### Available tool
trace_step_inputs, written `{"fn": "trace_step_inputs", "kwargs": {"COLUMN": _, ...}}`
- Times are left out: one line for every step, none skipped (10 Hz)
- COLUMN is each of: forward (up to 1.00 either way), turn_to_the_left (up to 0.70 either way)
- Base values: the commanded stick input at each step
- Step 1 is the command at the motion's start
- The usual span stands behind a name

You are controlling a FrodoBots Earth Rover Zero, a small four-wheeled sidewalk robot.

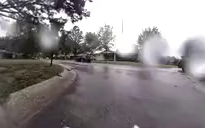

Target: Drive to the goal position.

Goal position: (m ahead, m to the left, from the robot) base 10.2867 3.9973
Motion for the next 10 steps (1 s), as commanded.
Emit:
{"fn": "trace_step_inputs", "kwargs": {"forward": 0.50, "turn_to_the_left": -0.01}}
{"fn": "trace_step_inputs", "kwargs": {"forward": 0.50, "turn_to_the_left": -0.01}}
{"fn": "trace_step_inputs", "kwargs": {"forward": 0.50, "turn_to_the_left": -0.01}}
{"fn": "trace_step_inputs", "kwargs": {"forward": 0.50, "turn_to_the_left": -0.01}}
{"fn": "trace_step_inputs", "kwargs": {"forward": 0.50, "turn_to_the_left": -0.01}}
{"fn": "trace_step_inputs", "kwargs": {"forward": 0.50, "turn_to_the_left": -0.01}}
{"fn": "trace_step_inputs", "kwargs": {"forward": 0.50, "turn_to_the_left": -0.01}}
{"fn": "trace_step_inputs", "kwargs": {"forward": 0.50, "turn_to_the_left": -0.01}}
{"fn": "trace_step_inputs", "kwargs": {"forward": 0.50, "turn_to_the_left": -0.01}}
{"fn": "trace_step_inputs", "kwargs": {"forward": 0.50, "turn_to_the_left": -0.01}}
